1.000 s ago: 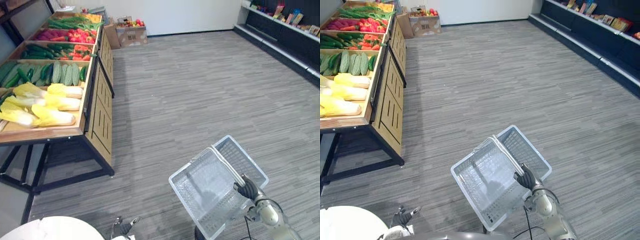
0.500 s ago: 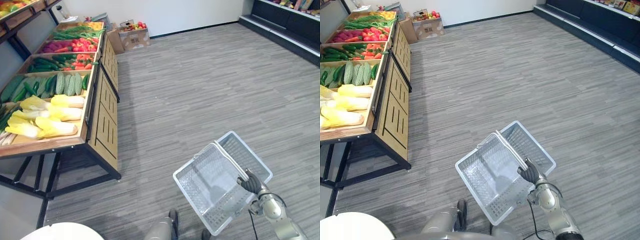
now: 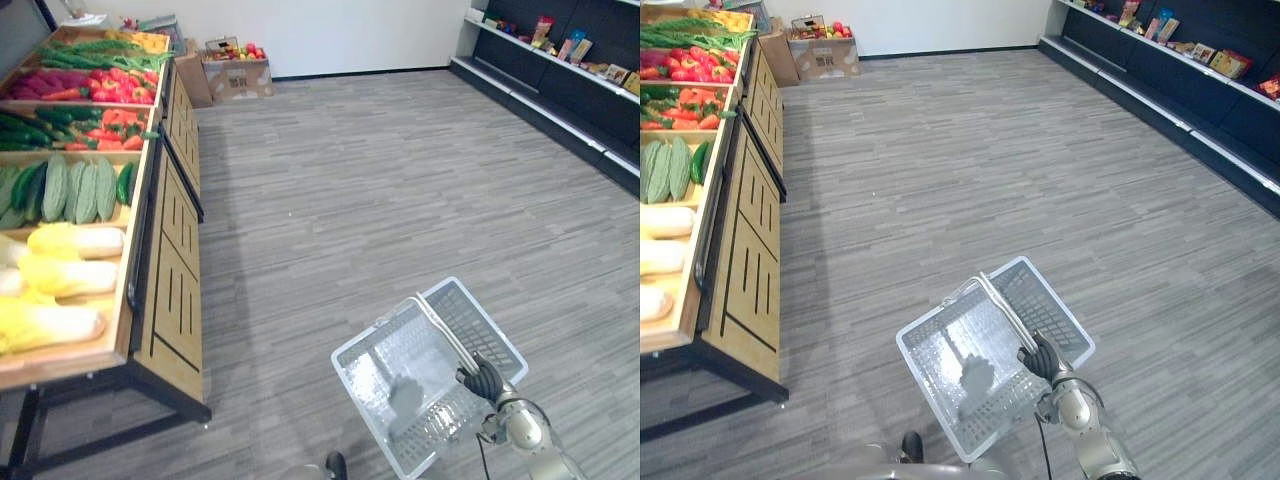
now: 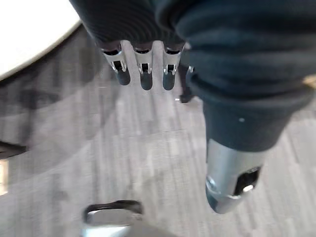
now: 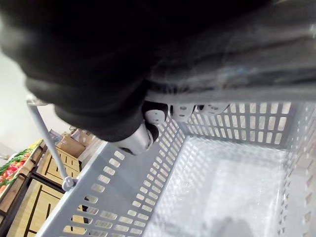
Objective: Pick vegetable in the basket
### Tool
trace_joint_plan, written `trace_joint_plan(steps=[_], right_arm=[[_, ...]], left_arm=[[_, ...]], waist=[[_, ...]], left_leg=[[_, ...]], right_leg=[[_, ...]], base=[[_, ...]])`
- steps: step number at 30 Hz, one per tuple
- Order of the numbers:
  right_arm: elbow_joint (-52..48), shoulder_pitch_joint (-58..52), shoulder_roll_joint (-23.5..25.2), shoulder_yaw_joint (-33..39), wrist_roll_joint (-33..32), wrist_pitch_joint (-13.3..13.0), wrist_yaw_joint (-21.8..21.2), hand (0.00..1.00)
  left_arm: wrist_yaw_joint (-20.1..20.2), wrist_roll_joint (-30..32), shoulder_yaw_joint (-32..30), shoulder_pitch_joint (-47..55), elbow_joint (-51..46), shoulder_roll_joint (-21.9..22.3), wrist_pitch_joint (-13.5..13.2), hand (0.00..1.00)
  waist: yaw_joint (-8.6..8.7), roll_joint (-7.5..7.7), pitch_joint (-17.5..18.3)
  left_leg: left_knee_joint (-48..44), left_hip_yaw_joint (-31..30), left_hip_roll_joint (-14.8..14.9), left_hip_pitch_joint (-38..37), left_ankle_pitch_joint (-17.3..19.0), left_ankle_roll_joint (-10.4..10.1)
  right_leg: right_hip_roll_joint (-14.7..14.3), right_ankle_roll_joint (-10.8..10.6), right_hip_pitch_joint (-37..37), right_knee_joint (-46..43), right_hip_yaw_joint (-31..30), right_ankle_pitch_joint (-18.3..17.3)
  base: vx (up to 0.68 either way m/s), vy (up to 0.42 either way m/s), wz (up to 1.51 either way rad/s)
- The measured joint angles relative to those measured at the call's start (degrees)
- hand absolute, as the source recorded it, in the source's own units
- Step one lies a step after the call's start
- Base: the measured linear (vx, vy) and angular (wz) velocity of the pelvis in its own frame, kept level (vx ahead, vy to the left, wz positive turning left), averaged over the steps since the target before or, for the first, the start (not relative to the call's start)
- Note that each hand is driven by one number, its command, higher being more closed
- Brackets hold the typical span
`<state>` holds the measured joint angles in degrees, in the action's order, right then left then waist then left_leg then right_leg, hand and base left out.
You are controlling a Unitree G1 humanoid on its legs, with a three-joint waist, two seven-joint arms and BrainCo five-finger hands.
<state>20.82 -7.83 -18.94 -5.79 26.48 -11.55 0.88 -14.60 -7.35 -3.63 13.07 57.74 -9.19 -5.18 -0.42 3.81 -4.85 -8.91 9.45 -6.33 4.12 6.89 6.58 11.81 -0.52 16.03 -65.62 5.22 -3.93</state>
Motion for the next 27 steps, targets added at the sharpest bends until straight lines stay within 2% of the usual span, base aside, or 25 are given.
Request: trace_joint_plan(steps=[2,3,4,5,7,8,9,10,11,12,13,14,15,16,17,19,20,21,22,23,24,25,27], right_arm=[[-0.2,1.0,0.0,-0.3,0.0,0.0,0.3,1.00],[-0.2,1.2,0.0,-0.3,0.0,0.0,0.5,1.00],[-0.2,1.6,0.0,-0.3,-0.1,-0.1,0.9,1.00],[-0.3,1.9,0.1,-0.1,-0.4,-0.4,1.4,1.00],[-0.3,1.9,0.4,0.5,-0.4,-0.9,1.4,1.00],[-0.4,1.9,1.1,1.0,-0.4,-1.1,1.4,1.00],[-0.6,1.9,1.2,1.0,-0.4,-1.1,1.4,1.00],[-1.5,1.8,2.1,1.5,-0.4,-1.1,1.0,1.00],[-1.7,1.5,2.7,1.9,-0.3,-0.9,0.5,1.00],[-1.8,1.5,2.5,2.2,-0.2,-0.8,0.0,1.00],[-2.0,1.6,2.4,3.2,-0.2,-0.4,-0.4,1.00],[-2.0,1.6,2.1,3.3,-0.2,-0.1,-0.6,1.00],[-2.0,1.7,1.9,3.3,-0.2,0.2,-1.0,1.00],[-2.0,2.3,1.4,3.2,-0.2,0.9,-1.5,1.00],[-2.0,2.8,1.3,3.2,-0.2,1.3,-2.0,1.00],[-2.0,2.7,1.3,3.2,-0.2,1.5,-2.7,1.00],[-2.0,2.2,1.0,3.1,-0.2,1.5,-2.8,1.00],[-2.0,1.5,0.7,3.0,-0.2,1.5,-2.9,1.00],[-2.1,1.2,0.7,3.1,-0.1,1.5,-3.0,1.00],[-2.1,0.6,0.7,3.8,-0.1,1.7,-3.0,1.00],[-2.1,0.3,0.7,4.1,-0.1,1.8,-3.0,1.00],[-2.1,-0.3,0.8,4.7,-0.1,1.9,-2.9,1.00],[-1.9,-1.1,0.7,6.1,-0.1,2.1,-2.8,1.00]], left_arm=[[-0.3,-3.7,0.7,-3.6,-1.3,0.3,-1.2,0.00],[-0.3,-3.8,1.0,-4.5,-1.4,0.3,-1.6,0.00],[-0.3,-3.9,1.0,-5.6,-2.3,0.3,-2.3,0.00],[-0.3,-4.1,1.0,-6.5,-3.4,0.2,-3.4,0.00],[-0.3,-5.5,1.0,-7.0,-4.1,0.2,-4.4,0.00],[-0.2,-5.7,1.0,-7.1,-4.3,0.2,-5.2,0.00],[-0.2,-5.8,1.0,-7.0,-4.2,0.2,-5.5,0.00],[-0.1,-5.9,0.9,-6.6,-4.2,0.3,-5.9,0.00],[0.1,-5.9,0.9,-5.4,-4.3,0.7,-6.0,0.00],[0.2,-5.9,0.7,-5.0,-4.2,1.2,-5.9,0.00],[0.4,-5.8,-0.3,-4.4,-4.1,2.7,-5.9,0.00],[0.4,-5.8,-1.1,-3.2,-4.0,3.5,-5.9,0.00],[0.3,-5.3,-1.9,-2.8,-3.6,3.8,-5.9,0.00],[-0.1,-5.2,-3.3,-2.3,-2.5,4.7,-5.8,0.00],[-0.6,-5.2,-4.6,-1.7,-1.5,5.2,-5.3,0.00],[-0.9,-5.3,-6.1,-1.7,0.1,5.3,-4.2,0.00],[-1.1,-5.2,-7.2,-1.5,1.0,5.4,-3.9,0.00],[-1.4,-5.0,-8.3,-1.3,1.6,5.8,-3.4,0.00],[-1.6,-4.9,-8.8,-1.0,1.6,5.9,-3.3,0.00],[-1.9,-4.5,-8.8,-1.1,1.5,6.0,-2.9,0.00],[-2.1,-3.6,-8.9,-1.1,1.5,6.0,-2.9,0.00],[-2.4,-2.7,-9.3,-1.1,1.5,5.9,-2.5,0.00],[-2.6,-2.3,-9.5,-1.0,1.6,5.5,-1.6,0.00]], waist=[[0.77,-1.98,-1.6],[1.19,-2.16,-2.0],[1.50,-2.56,-2.6],[2.01,-2.81,-3.0],[1.96,-2.45,-3.3],[1.97,-1.46,-3.6],[1.99,-0.96,-3.7],[2.00,0.85,-4.6],[1.87,1.79,-4.6],[1.86,1.52,-4.7],[1.60,-0.42,-4.4],[1.55,-1.94,-3.8],[1.58,-2.57,-3.4],[1.01,-3.58,-3.5],[0.08,-4.01,-3.3],[0.08,-3.81,-3.3],[0.03,-3.82,-3.3],[-0.05,-3.82,-3.3],[-0.23,-3.47,-3.5],[0.01,-3.77,-3.6],[0.00,-3.87,-3.5],[-0.15,-3.31,-3.9],[-0.53,-2.32,-4.4]], left_leg=[[2.0,-2.1,0.5,-5.1,0.5,0.2],[2.2,-2.5,0.6,-6.0,0.7,0.1],[2.3,-3.6,1.0,-7.4,1.2,-0.6],[2.3,-5.6,1.6,-8.5,2.0,-1.3],[2.3,-6.8,1.8,-9.7,3.2,-1.8],[2.3,-8.3,1.5,-10.8,4.4,-2.0],[2.3,-8.9,1.2,-11.3,4.9,-2.2],[1.2,-11.6,0.0,-13.4,7.8,-2.7],[-0.4,-13.2,-0.4,-14.7,11.0,-3.3],[-1.7,-14.2,0.0,-15.2,13.0,-3.6],[-4.2,-16.0,2.3,-15.3,15.8,-4.8],[-5.1,-17.4,4.5,-15.4,16.7,-5.8],[-6.6,-18.7,5.6,-15.4,16.7,-5.9],[-9.5,-19.8,6.9,-15.0,16.3,-6.4],[-13.8,-19.7,7.9,-13.8,14.7,-7.7],[-21.0,-19.1,7.8,-10.8,9.8,-7.8],[-27.7,-17.3,7.9,-8.4,3.9,-8.3],[-34.9,-15.0,8.6,-5.3,-4.7,-9.3],[-39.3,-14.2,9.4,-3.4,-6.3,-10.2],[-47.6,-11.5,11.8,1.8,-3.4,-9.6],[-50.3,-10.2,12.9,4.3,-1.9,-9.3],[-52.3,-7.5,14.8,8.2,0.1,-8.6],[-47.7,-1.6,16.9,11.5,1.9,-7.5]], right_leg=[[-1.3,-0.5,2.8,9.3,4.1,-5.9],[-2.0,-0.7,3.3,13.1,4.4,-6.5],[-3.3,-0.8,4.2,22.5,4.5,-6.5],[-5.0,-2.8,4.7,35.8,3.2,-4.7],[-6.2,-5.4,4.7,46.8,0.8,-2.2],[-6.3,-7.0,4.6,56.8,-1.7,1.7],[-6.1,-7.4,4.7,58.7,-2.7,2.1],[-4.8,-7.7,5.0,60.3,-5.4,2.3],[-3.9,-7.2,4.2,59.8,-5.7,2.1],[-4.0,-6.3,4.1,58.6,-5.7,5.5],[-5.5,-5.6,4.1,55.4,-4.3,7.9],[-6.8,-5.5,4.2,53.6,-2.9,7.9],[-7.4,-4.9,4.1,52.1,-1.7,8.2],[-8.9,-2.0,3.6,50.1,-0.5,7.4],[-10.0,-0.7,2.9,48.5,0.4,5.7],[-10.3,-0.1,0.5,48.8,1.3,4.2],[-10.4,0.5,-2.4,50.3,1.8,3.4],[-10.3,0.7,-6.0,52.4,2.1,2.4],[-10.1,1.1,-7.8,53.8,2.4,1.9],[-10.1,1.7,-10.9,55.5,4.2,1.0],[-10.0,1.8,-12.2,56.1,5.0,0.5],[-9.4,1.7,-15.0,57.2,6.8,-0.3],[-7.4,0.9,-18.7,58.5,9.5,-1.6]], base=[[0.41,0.108,0.28],[0.39,0.061,0.35],[0.47,0.012,0.52],[0.48,-0.007,0.56],[0.37,-0.043,0.45],[0.32,-0.077,0.39],[0.49,-0.187,0.77],[0.53,-0.261,0.86],[0.54,-0.296,0.87],[0.49,-0.287,0.67],[0.39,-0.232,0.61],[0.54,-0.285,0.73],[0.57,-0.297,0.60],[0.69,-0.354,0.29],[0.55,-0.289,0.11],[0.47,-0.247,0.09],[0.52,-0.245,0.15],[0.43,-0.172,0.17],[0.40,-0.145,0.40],[0.30,-0.109,0.49],[0.34,-0.128,0.71],[0.30,-0.098,0.77],[0.25,-0.054,0.76]])
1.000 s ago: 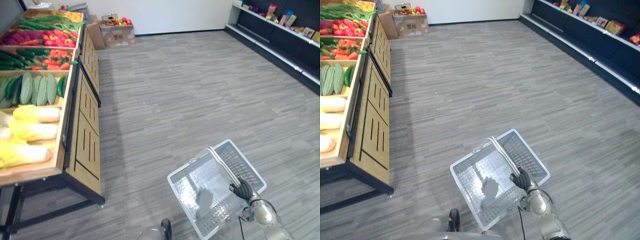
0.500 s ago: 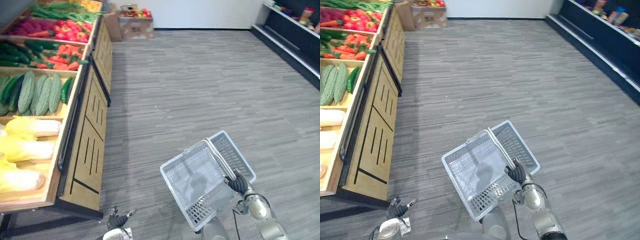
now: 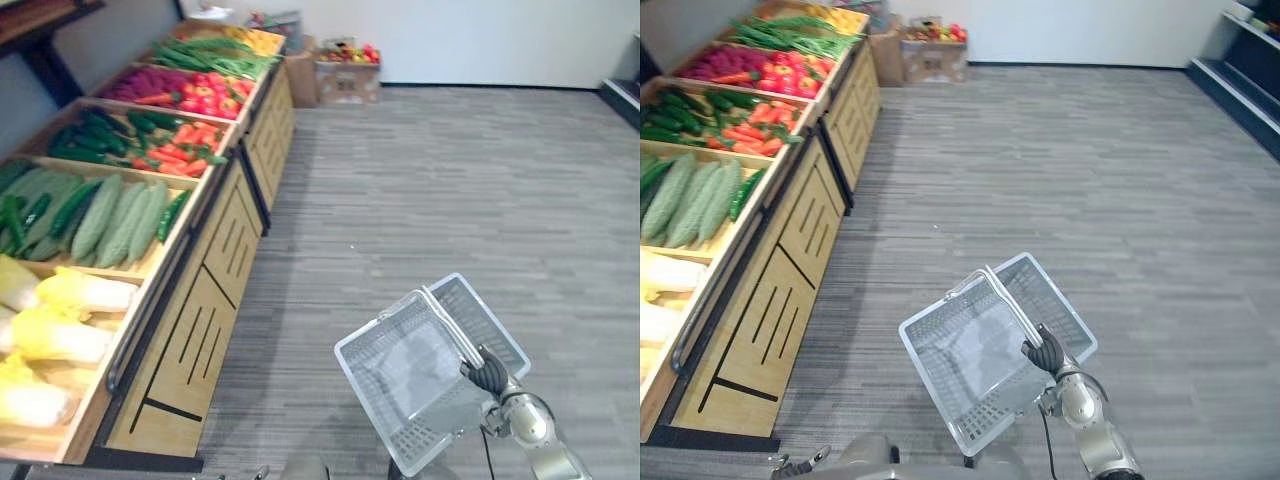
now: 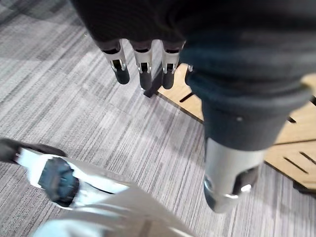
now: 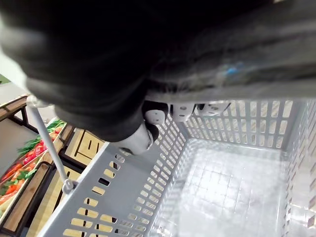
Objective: Pick vegetable in the basket
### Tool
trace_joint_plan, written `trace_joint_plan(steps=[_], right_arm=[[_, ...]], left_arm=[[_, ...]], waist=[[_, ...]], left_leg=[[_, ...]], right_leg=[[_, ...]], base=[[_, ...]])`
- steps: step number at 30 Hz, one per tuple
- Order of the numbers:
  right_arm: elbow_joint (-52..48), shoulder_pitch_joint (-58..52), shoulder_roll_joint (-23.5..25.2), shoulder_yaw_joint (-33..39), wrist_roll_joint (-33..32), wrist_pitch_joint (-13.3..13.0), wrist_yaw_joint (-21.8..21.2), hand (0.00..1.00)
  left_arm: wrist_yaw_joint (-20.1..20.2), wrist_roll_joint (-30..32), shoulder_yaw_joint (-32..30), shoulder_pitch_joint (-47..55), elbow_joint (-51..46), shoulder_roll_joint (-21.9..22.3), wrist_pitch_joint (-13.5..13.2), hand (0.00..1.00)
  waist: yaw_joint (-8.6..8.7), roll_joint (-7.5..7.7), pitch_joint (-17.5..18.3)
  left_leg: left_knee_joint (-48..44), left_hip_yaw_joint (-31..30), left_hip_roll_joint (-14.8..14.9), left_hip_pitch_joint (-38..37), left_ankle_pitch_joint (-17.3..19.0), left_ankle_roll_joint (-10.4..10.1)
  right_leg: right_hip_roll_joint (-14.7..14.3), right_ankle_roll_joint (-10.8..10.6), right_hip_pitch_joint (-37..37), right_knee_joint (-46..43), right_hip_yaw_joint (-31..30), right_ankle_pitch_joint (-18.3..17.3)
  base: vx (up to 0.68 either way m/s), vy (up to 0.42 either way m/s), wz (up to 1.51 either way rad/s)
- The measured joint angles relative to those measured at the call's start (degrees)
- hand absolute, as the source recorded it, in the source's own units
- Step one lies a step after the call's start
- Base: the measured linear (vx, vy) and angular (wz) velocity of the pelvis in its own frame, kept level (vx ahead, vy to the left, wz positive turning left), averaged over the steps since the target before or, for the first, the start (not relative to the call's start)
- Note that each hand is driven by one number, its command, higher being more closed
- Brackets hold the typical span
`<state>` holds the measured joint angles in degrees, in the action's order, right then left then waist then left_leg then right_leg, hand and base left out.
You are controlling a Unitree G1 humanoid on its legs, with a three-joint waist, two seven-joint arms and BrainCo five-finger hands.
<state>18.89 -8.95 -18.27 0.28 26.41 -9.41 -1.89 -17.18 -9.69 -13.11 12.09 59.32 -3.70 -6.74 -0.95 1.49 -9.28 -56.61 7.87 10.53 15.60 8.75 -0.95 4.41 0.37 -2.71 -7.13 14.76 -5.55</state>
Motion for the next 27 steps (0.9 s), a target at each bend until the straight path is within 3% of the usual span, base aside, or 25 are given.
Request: trace_joint_plan(steps=[2,4,6,7,9,11,14,16,17,18,19,21,22,25,27], right_arm=[[0.2,-0.9,-0.1,2.7,0.0,0.1,0.2,1.00],[0.8,-1.2,-0.3,4.0,0.0,0.0,0.6,1.00],[1.9,-0.9,-1.4,3.9,0.0,-0.1,1.5,1.00],[2.7,-0.8,-1.6,3.6,0.1,-0.4,1.5,1.00],[4.0,-0.7,-1.1,1.8,0.4,-0.8,1.5,1.00],[5.0,0.4,-1.2,1.3,1.0,-1.6,1.7,1.00],[6.5,1.2,-1.1,0.9,2.5,-3.4,1.8,1.00],[6.7,0.1,-0.5,0.8,3.0,-3.5,2.0,1.00],[6.8,-0.2,0.9,0.9,3.0,-3.5,2.4,1.00],[6.8,-0.2,1.9,0.9,3.0,-3.5,2.6,1.00],[6.8,-0.3,2.4,0.9,3.0,-3.5,2.7,1.00],[6.8,-0.3,3.2,0.9,2.8,-3.7,4.0,1.00],[6.8,-0.2,3.2,0.9,2.6,-3.7,4.5,1.00],[7.2,0.3,3.1,1.6,1.7,-3.6,6.8,1.00],[9.0,1.6,3.0,2.2,1.7,-3.6,7.7,1.00]], left_arm=[[0.0,1.7,0.3,1.0,-0.2,0.0,0.9,0.00],[0.0,2.1,1.7,1.4,-0.2,-0.1,1.5,0.00],[0.0,2.2,2.6,2.1,0.1,0.3,2.0,0.00],[0.0,2.4,2.6,3.3,0.3,0.8,2.0,0.00],[-0.2,3.3,2.6,4.1,0.7,1.1,1.8,0.00],[-0.5,3.3,1.8,3.9,1.1,1.1,1.8,0.00],[-0.9,3.1,2.0,3.8,1.1,1.1,1.8,0.00],[-1.5,3.1,2.5,3.4,1.0,0.7,2.0,0.00],[-2.1,3.1,3.7,3.4,0.7,-0.3,2.2,0.00],[-2.4,3.0,4.4,3.4,-0.2,-1.1,2.4,0.00],[-2.5,3.0,4.7,3.3,-1.0,-1.3,2.4,0.00],[-2.7,1.3,6.1,3.0,-3.5,-2.5,2.3,0.00],[-2.8,0.7,6.3,2.8,-3.5,-2.7,2.3,0.00],[-2.9,0.8,6.5,1.6,-3.6,-2.9,2.3,0.00],[-2.8,0.4,6.6,1.0,-3.6,-2.8,2.3,0.00]], waist=[[-0.54,0.05,-0.2],[-0.52,-0.67,-0.1],[-0.94,-2.36,-0.2],[-1.22,-3.92,-0.2],[-2.00,-2.56,-0.3],[-2.68,-1.89,-0.7],[-2.52,-1.51,-0.5],[-1.67,-1.17,-0.4],[-0.98,-0.03,0.3],[-0.64,0.30,0.8],[-0.43,0.58,1.0],[-0.03,1.22,1.3],[0.26,1.18,1.3],[1.19,0.82,1.4],[1.29,0.43,1.3]], left_leg=[[14.8,9.3,1.0,0.2,0.5,-0.3],[29.4,12.4,-1.2,-0.2,-0.9,-1.2],[44.4,12.7,-2.8,-1.9,-5.2,-1.9],[49.0,12.6,-2.5,-3.4,-9.6,-1.0],[46.9,15.3,-3.7,-3.8,-9.9,0.6],[41.8,19.1,-4.9,-2.5,-5.7,4.3],[39.8,21.2,-7.5,-3.0,-1.6,6.4],[41.2,19.8,-10.9,-5.8,0.0,7.6],[43.6,18.4,-13.4,-8.3,0.5,8.1],[45.2,16.9,-14.7,-9.9,0.4,8.1],[46.1,15.6,-15.3,-11.2,0.4,8.0],[49.0,10.0,-16.2,-15.4,-0.5,9.4],[49.6,8.4,-16.3,-16.4,-0.6,9.4],[50.5,0.9,-16.5,-19.6,-0.8,9.3],[50.5,-3.7,-16.3,-20.8,-0.5,8.8]], right_leg=[[2.4,-2.0,-3.8,0.8,3.1,-1.6],[3.5,-3.5,-5.7,0.8,5.7,-3.0],[3.1,-4.9,-6.9,0.8,7.2,-4.7],[2.1,-6.1,-8.3,0.6,7.1,-6.3],[3.8,-6.1,-9.7,0.9,6.9,-7.6],[6.5,-6.9,-10.4,1.0,6.7,-8.6],[10.3,-7.0,-10.1,-2.4,4.7,-8.4],[14.9,-9.8,-5.3,-18.4,2.8,-6.9],[18.7,-10.7,1.5,-34.1,-0.1,-0.9],[20.0,-8.9,5.4,-42.8,-1.5,3.8],[20.0,-8.4,7.4,-47.7,-1.9,5.1],[16.1,-3.0,12.9,-57.3,-0.6,0.2],[14.7,-2.8,13.7,-56.9,0.1,-1.0],[10.3,-3.3,17.6,-45.5,1.1,-5.4],[7.3,-3.6,19.1,-33.4,-2.0,-5.2]], base=[[0.24,0.053,0.78],[0.34,0.196,0.80],[0.26,0.210,0.48],[0.28,0.221,0.27],[0.28,0.197,0.23],[0.29,0.203,0.12],[0.31,0.228,0.10],[0.34,0.273,0.50],[0.32,0.250,0.61],[0.40,0.257,0.67],[0.37,0.160,0.74],[0.42,0.120,0.92],[0.38,0.048,1.15],[0.35,-0.001,1.26],[0.39,-0.062,1.39]])
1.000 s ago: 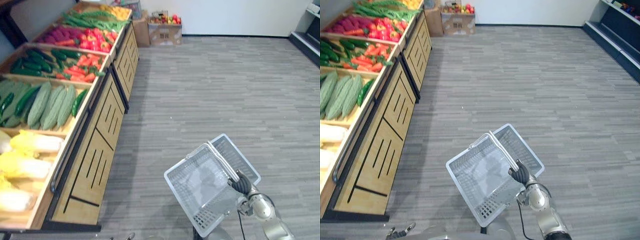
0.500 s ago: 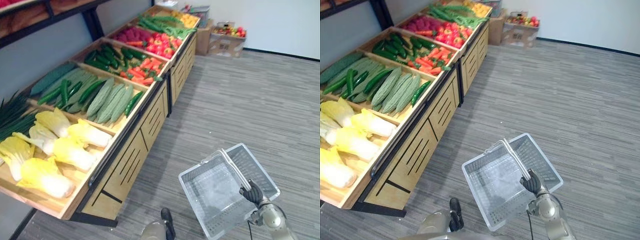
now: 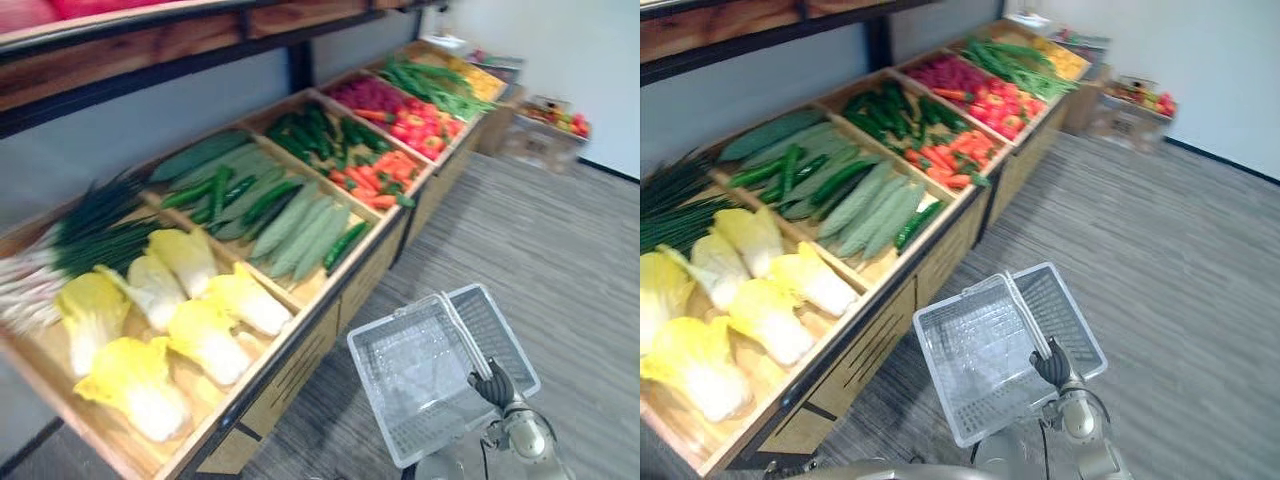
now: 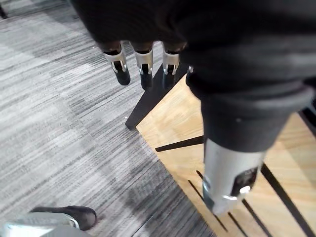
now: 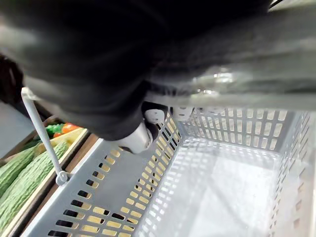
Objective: Pick vegetable in the basket
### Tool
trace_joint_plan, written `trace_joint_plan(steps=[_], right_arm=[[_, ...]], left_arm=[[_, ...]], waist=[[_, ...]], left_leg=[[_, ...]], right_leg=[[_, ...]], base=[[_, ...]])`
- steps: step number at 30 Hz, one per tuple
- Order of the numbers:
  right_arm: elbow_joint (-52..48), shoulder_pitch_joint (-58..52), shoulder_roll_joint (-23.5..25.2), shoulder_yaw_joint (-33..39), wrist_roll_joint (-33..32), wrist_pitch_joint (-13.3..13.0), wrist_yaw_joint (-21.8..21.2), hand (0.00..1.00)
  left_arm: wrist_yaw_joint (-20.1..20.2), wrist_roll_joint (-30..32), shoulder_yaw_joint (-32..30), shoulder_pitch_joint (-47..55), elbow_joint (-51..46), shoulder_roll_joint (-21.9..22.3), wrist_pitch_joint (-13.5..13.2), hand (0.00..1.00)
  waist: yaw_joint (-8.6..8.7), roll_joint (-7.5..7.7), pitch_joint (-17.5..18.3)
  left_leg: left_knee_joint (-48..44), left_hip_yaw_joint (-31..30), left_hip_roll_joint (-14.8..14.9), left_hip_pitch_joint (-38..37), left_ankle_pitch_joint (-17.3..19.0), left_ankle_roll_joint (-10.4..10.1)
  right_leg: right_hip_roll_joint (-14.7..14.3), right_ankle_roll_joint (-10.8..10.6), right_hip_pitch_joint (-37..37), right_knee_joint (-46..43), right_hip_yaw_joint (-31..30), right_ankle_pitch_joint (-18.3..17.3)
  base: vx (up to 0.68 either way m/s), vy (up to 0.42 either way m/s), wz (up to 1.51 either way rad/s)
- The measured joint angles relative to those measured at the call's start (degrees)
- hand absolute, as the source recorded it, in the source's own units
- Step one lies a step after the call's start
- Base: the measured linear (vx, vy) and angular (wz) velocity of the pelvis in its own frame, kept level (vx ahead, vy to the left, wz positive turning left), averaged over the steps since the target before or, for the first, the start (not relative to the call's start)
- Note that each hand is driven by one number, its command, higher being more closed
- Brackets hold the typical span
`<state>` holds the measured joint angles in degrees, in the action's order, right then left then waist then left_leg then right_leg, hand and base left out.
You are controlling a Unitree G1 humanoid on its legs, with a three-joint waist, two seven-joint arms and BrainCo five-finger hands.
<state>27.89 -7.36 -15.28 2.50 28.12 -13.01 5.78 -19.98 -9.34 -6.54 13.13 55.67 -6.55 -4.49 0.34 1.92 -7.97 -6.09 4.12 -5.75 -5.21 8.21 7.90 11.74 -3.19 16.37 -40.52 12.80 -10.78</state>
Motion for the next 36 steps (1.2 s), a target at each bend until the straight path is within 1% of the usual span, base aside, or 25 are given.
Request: trace_joint_plan(steps=[2,3,4,5,6,7,8,9,10,11,12,15,17,18,19,21,25,27,29,30,32,33,34,35,36], right_arm=[[0.8,0.5,0.1,1.6,0.0,0.0,0.2,1.00],[0.9,0.4,0.1,1.9,0.0,0.0,0.3,1.00],[1.4,0.5,0.2,2.2,-0.2,0.1,0.3,1.00],[2.7,1.6,1.4,3.9,-1.7,1.5,0.3,1.00],[3.2,1.7,1.8,5.2,-1.9,2.3,0.3,1.00],[4.2,1.4,1.4,6.3,-1.9,3.0,0.1,1.00],[5.8,0.2,1.0,7.3,-2.7,4.1,0.0,1.00],[6.5,0.6,0.7,7.8,-3.3,4.8,-0.1,1.00],[7.1,0.6,0.5,8.3,-4.1,5.6,-0.4,1.00],[8.7,1.2,0.0,8.2,-4.5,6.1,-1.0,1.00],[10.7,2.1,-0.1,8.3,-4.5,6.9,-1.2,1.00],[17.0,4.1,-0.5,10.7,-4.6,8.2,-1.1,1.00],[21.1,3.7,-0.5,15.3,-6.0,8.8,-0.4,1.00],[22.8,3.3,-0.6,18.1,-6.5,8.9,0.3,1.00],[24.7,3.2,-0.7,20.3,-7.2,9.0,1.3,1.00],[27.6,2.7,-0.7,23.3,-8.5,9.0,3.1,1.00],[29.3,2.4,-0.7,25.5,-9.2,9.1,5.0,1.00],[29.6,2.1,-0.8,26.9,-10.2,9.6,5.7,1.00],[31.3,2.3,-1.7,28.4,-10.6,10.0,5.9,1.00],[31.5,2.3,-1.9,28.9,-10.6,10.1,5.9,1.00],[31.6,2.2,-2.4,29.7,-10.6,11.1,5.8,1.00],[31.6,2.1,-2.4,29.9,-10.6,11.3,5.8,1.00],[31.6,2.0,-2.4,30.1,-10.6,11.6,5.8,1.00],[31.6,2.0,-2.4,30.2,-10.6,11.6,5.7,1.00],[31.6,2.0,-2.4,30.2,-10.6,11.6,5.7,1.00]], left_arm=[[0.1,-1.8,0.0,-0.4,0.2,0.0,-0.3,0.00],[0.1,-1.8,-0.1,-0.4,0.2,0.0,-0.3,0.00],[0.2,-1.8,-0.2,-0.4,0.3,0.1,-0.3,0.00],[0.3,-1.8,-0.9,-0.5,0.3,-0.3,-0.2,0.00],[0.3,-1.8,-1.4,-0.4,0.4,-0.6,-0.1,0.00],[0.3,-1.7,-2.6,-0.1,0.4,-1.0,0.1,0.00],[0.3,-1.8,-4.4,-0.6,0.6,-1.2,0.2,0.00],[0.3,-1.9,-5.3,-1.0,0.9,-0.3,0.4,0.00],[0.5,-3.3,-6.4,-1.8,1.4,1.5,0.9,0.00],[0.7,-4.7,-6.9,-1.8,1.5,3.1,1.1,0.00],[0.8,-5.8,-7.3,-1.7,1.6,3.3,1.4,0.00],[0.7,-6.3,-8.1,-1.2,3.3,3.4,2.2,0.00],[0.7,-6.1,-8.7,0.2,3.6,3.8,2.3,0.00],[0.7,-6.1,-8.8,0.6,3.7,4.1,2.4,0.00],[0.7,-6.1,-9.2,0.6,3.9,4.1,2.4,0.00],[0.5,-6.0,-10.7,0.6,5.0,3.9,2.0,0.00],[-0.2,-6.3,-13.0,0.7,6.0,3.7,1.6,0.00],[-1.1,-7.6,-13.8,0.4,6.0,3.6,0.0,0.00],[-2.9,-9.9,-14.3,-0.9,6.0,2.6,-2.4,0.00],[-3.4,-10.7,-14.4,-1.5,6.0,2.1,-3.0,0.00],[-5.2,-13.6,-16.0,-3.9,5.8,0.4,-6.8,0.00],[-5.7,-14.5,-16.4,-4.6,5.7,-0.1,-7.7,0.00],[-6.7,-15.3,-17.0,-5.6,4.4,-0.8,-9.5,0.00],[-7.9,-15.2,-17.6,-6.4,1.4,-0.8,-12.2,0.00],[-8.5,-15.2,-17.6,-6.5,-0.5,-0.9,-13.4,0.00]], waist=[[-0.09,-0.22,0.1],[-0.13,-0.24,0.1],[-0.31,0.03,0.2],[-0.94,0.65,0.2],[-0.87,1.17,0.2],[-0.72,1.97,-0.1],[-0.57,2.45,-0.3],[-0.37,1.12,-0.4],[-0.14,0.18,-0.2],[-0.41,-0.57,0.2],[-0.97,-0.73,0.4],[-2.17,-0.92,0.4],[-1.91,-0.91,0.4],[-1.71,-1.60,0.8],[-1.80,-1.85,1.0],[-1.61,-2.39,1.0],[-1.59,-2.46,1.0],[-1.50,-2.56,1.1],[-0.57,-2.49,1.1],[-0.56,-2.48,1.1],[-0.39,-2.47,1.1],[-0.31,-2.48,1.1],[-0.27,-2.46,1.1],[-0.33,-2.45,1.2],[-0.33,-2.42,1.2]], left_leg=[[-0.1,-6.2,0.7,-1.1,0.8,-1.3],[-0.3,-7.5,0.8,-1.2,1.0,-1.8],[-1.1,-10.1,1.1,-1.4,1.9,-3.3],[-2.4,-11.6,1.5,-1.2,3.0,-5.1],[-3.3,-12.6,1.6,-1.1,3.6,-6.1],[-4.7,-13.9,1.7,-1.1,4.9,-8.0],[-7.7,-14.2,3.2,-0.9,8.6,-10.5],[-8.9,-13.7,5.0,-0.5,9.7,-10.8],[-9.7,-12.4,7.3,0.0,10.1,-11.2],[-9.2,-12.4,8.8,-0.1,9.7,-11.2],[-9.0,-12.5,9.5,-0.1,9.4,-11.3],[-8.8,-10.7,10.3,0.4,7.2,-11.9],[-7.2,-6.3,10.9,0.9,5.2,-11.8],[-5.5,-3.6,11.6,1.0,5.1,-11.7],[-3.9,-2.2,11.8,1.0,4.5,-11.7],[-1.7,0.2,12.2,1.0,3.3,-12.1],[0.1,1.6,11.4,1.0,2.8,-12.4],[0.6,1.7,11.2,1.0,2.4,-12.9],[1.8,1.8,11.2,0.8,1.0,-13.1],[2.1,1.8,11.2,0.6,0.8,-13.0],[3.0,1.9,11.2,-0.1,0.2,-12.5],[3.1,1.8,11.2,-0.3,0.0,-12.5],[3.3,1.8,11.2,-0.7,0.0,-12.5],[3.9,1.8,11.2,-1.1,0.0,-12.4],[3.9,1.7,11.1,-1.1,0.0,-12.4]], right_leg=[[-4.0,-2.1,0.4,16.6,-10.1,1.7],[-4.8,-2.7,0.3,19.9,-12.6,2.2],[-5.7,-3.7,-0.1,24.5,-17.6,3.9],[-6.6,-3.4,-0.4,27.9,-20.7,7.1],[-6.8,-3.3,-1.2,29.4,-22.0,9.2],[-6.6,-2.8,-3.6,30.9,-22.7,13.3],[-6.1,-5.4,-7.2,32.7,-20.1,13.8],[-7.2,-5.3,-7.8,32.8,-18.4,13.8],[-8.5,-4.0,-8.6,32.6,-15.7,13.0],[-9.6,-3.2,-9.0,32.4,-14.4,12.5],[-10.2,-2.7,-9.1,32.3,-13.8,12.3],[-10.0,-1.6,-10.1,33.3,-11.7,11.7],[-8.9,-1.1,-11.7,35.1,-8.9,11.5],[-8.6,-1.1,-11.8,35.7,-7.6,11.7],[-7.9,-1.3,-11.9,36.1,-6.6,12.0],[-7.2,-1.5,-13.4,39.2,-5.2,13.9],[-6.6,-1.4,-14.6,43.6,-5.3,17.0],[-6.4,-1.6,-14.8,44.5,-5.3,17.6],[-6.3,-1.6,-14.8,44.6,-4.9,17.6],[-6.3,-1.6,-14.8,44.7,-4.9,17.6],[-6.3,-1.7,-15.2,44.9,-4.6,18.0],[-6.3,-1.7,-15.5,45.0,-4.4,18.0],[-6.3,-1.7,-16.0,45.4,-3.9,18.0],[-6.3,-1.7,-16.4,45.6,-3.8,18.1],[-6.2,-1.8,-16.5,45.7,-3.6,18.1]], base=[[0.39,-0.127,1.45],[0.28,-0.130,1.44],[0.42,-0.239,1.10],[0.35,-0.231,0.98],[0.34,-0.265,0.73],[0.30,-0.374,1.00],[0.28,-0.390,0.98],[0.27,-0.441,1.02],[0.14,-0.313,0.71],[0.11,-0.345,0.61],[0.05,-0.270,0.33],[-0.05,-0.201,0.41],[-0.10,-0.072,0.70],[-0.12,-0.042,0.78],[-0.11,-0.023,0.67],[-0.09,-0.017,0.42],[-0.04,0.021,-0.02],[0.01,0.023,0.00],[0.04,0.005,0.08],[0.05,0.003,0.04],[0.07,0.002,0.02],[0.07,0.007,0.07],[0.05,0.010,0.08],[0.06,0.016,0.08],[0.04,0.014,0.06]])
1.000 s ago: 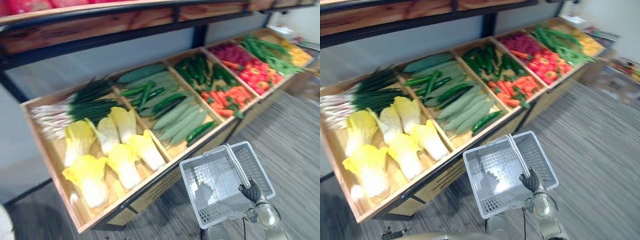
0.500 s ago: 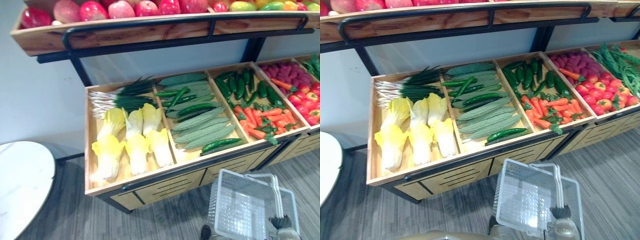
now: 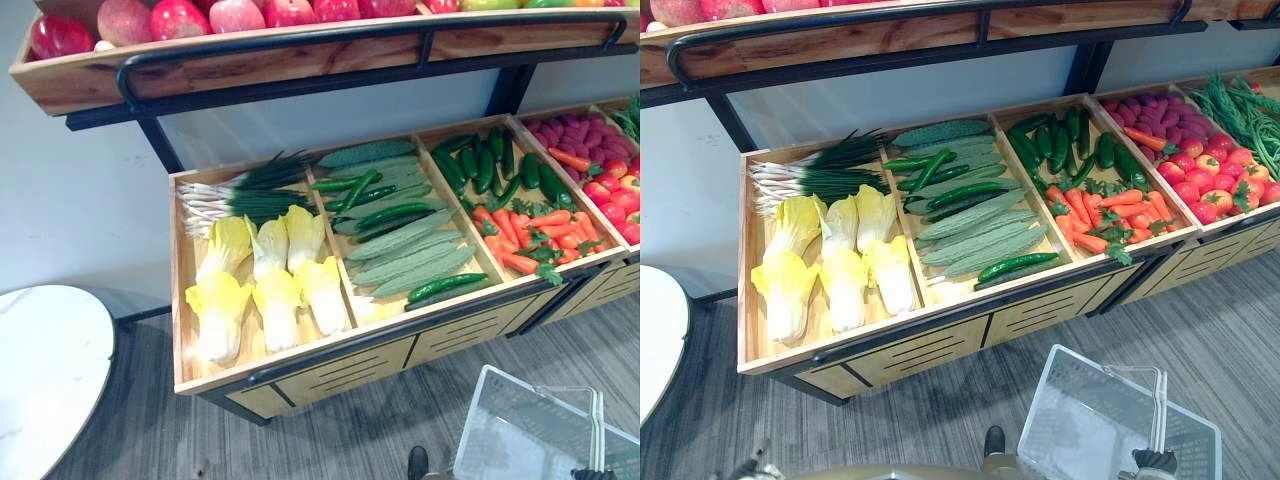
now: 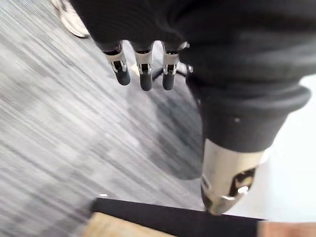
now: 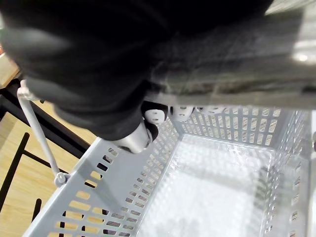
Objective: Pick vegetable in the basket
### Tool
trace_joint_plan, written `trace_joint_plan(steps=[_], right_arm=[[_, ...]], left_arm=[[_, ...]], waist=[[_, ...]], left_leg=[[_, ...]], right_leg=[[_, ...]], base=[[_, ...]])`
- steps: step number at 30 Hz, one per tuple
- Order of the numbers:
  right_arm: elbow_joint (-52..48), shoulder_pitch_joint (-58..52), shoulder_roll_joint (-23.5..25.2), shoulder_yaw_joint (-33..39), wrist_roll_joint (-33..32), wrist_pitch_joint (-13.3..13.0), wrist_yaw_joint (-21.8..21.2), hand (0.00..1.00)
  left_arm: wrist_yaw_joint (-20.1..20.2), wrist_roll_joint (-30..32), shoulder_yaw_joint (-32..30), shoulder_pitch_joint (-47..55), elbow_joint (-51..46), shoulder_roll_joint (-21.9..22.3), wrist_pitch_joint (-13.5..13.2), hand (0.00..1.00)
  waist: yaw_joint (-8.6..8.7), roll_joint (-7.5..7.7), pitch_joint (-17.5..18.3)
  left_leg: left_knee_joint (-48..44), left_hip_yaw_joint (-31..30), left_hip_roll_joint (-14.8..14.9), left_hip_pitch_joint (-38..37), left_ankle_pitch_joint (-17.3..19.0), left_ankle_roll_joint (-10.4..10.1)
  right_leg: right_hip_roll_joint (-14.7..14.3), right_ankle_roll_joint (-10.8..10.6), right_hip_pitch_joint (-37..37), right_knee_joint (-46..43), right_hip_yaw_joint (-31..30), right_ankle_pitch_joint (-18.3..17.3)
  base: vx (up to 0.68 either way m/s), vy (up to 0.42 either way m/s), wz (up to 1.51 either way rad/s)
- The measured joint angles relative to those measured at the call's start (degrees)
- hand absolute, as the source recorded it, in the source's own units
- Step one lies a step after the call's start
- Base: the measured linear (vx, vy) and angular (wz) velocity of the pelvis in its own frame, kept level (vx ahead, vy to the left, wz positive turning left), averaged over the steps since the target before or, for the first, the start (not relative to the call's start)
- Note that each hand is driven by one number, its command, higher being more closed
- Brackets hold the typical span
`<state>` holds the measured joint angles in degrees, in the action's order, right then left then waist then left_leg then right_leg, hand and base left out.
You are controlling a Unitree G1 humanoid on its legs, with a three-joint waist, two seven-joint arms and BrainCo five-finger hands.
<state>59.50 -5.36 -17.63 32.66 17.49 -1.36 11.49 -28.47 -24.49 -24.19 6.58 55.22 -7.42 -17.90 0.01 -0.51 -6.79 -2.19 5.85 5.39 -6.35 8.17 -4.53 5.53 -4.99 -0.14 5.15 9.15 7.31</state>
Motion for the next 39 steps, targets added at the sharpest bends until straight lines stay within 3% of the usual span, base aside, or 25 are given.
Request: trace_joint_plan(steps=[2,9,11,15,19,24,29,35,39], right_arm=[[-0.1,0.1,0.2,-0.2,0.0,0.0,0.0,1.00],[-1.2,0.7,3.1,-1.9,0.0,0.0,0.1,1.00],[-1.9,0.7,3.8,-2.1,0.0,0.0,0.1,1.00],[-2.9,0.5,4.7,-3.6,0.0,-0.1,0.6,1.00],[-3.1,0.6,4.7,-4.5,0.0,-0.5,0.7,1.00],[-3.1,0.5,4.7,-6.2,0.0,-0.9,1.8,1.00],[-3.1,0.8,4.6,-8.5,0.0,-2.7,2.2,1.00],[-3.1,1.6,4.2,-10.6,0.0,-2.9,2.3,1.00],[-3.1,2.2,3.8,-11.2,0.0,-2.9,2.2,1.00]], left_arm=[[-3.6,1.2,0.1,-0.6,-7.6,-0.1,-4.0,0.00],[-18.3,10.1,0.3,-2.9,-21.6,-0.1,-11.7,0.00],[-20.4,10.1,0.2,-2.9,-24.5,-0.1,-13.2,0.00],[-20.5,10.1,0.3,-2.8,-28.1,0.0,-13.4,0.00],[-19.9,10.1,2.2,-2.8,-29.9,0.1,-12.5,0.00],[-17.4,14.2,5.4,-2.9,-29.9,0.0,-7.8,0.00],[-11.6,16.6,9.7,-3.1,-29.4,-0.4,-1.8,0.00],[-5.8,16.7,14.1,-5.5,-27.2,-3.4,2.4,0.00],[-4.4,16.7,15.5,-6.7,-25.6,-4.6,4.7,0.00]], waist=[[-0.12,-0.15,0.2],[-0.12,0.40,0.4],[-0.10,0.40,0.4],[-0.09,0.73,0.5],[-0.11,0.96,0.5],[0.03,1.07,0.5],[0.06,1.07,0.5],[0.63,1.06,0.5],[1.07,0.75,0.3]], left_leg=[[0.0,-0.1,-0.1,0.0,0.0,0.0],[0.1,-0.1,0.0,0.1,0.0,0.0],[0.1,0.0,-0.1,0.0,0.0,0.0],[0.0,0.2,0.1,0.0,0.0,0.0],[-0.1,0.7,0.3,-0.1,0.1,0.0],[-0.1,1.7,0.5,-0.2,0.2,-0.2],[0.0,2.9,0.6,-0.1,0.4,-0.2],[-0.1,3.1,0.6,-0.1,0.6,-0.4],[-0.3,3.2,0.6,0.0,0.9,-0.5]], right_leg=[[0.1,0.0,0.0,0.1,0.2,0.0],[0.0,0.0,-0.2,0.7,0.5,0.0],[0.0,0.0,-0.2,0.7,0.4,0.0],[-0.1,0.0,-0.2,0.7,0.2,0.0],[-0.3,0.0,-0.1,0.7,-0.2,0.0],[-0.7,0.0,0.3,0.8,-1.3,0.0],[-0.9,0.0,1.0,0.8,-2.3,0.1],[-1.0,-0.1,1.2,0.8,-2.8,0.1],[-1.0,-0.1,1.3,0.8,-3.1,0.2]], base=[[0.03,0.016,0.05],[0.00,0.000,0.00],[0.00,0.000,0.00],[-0.01,-0.005,-0.01],[-0.03,-0.019,-0.06],[-0.02,-0.013,-0.09],[-0.01,-0.009,-0.12],[0.00,-0.001,-0.01],[0.00,-0.001,-0.01]])
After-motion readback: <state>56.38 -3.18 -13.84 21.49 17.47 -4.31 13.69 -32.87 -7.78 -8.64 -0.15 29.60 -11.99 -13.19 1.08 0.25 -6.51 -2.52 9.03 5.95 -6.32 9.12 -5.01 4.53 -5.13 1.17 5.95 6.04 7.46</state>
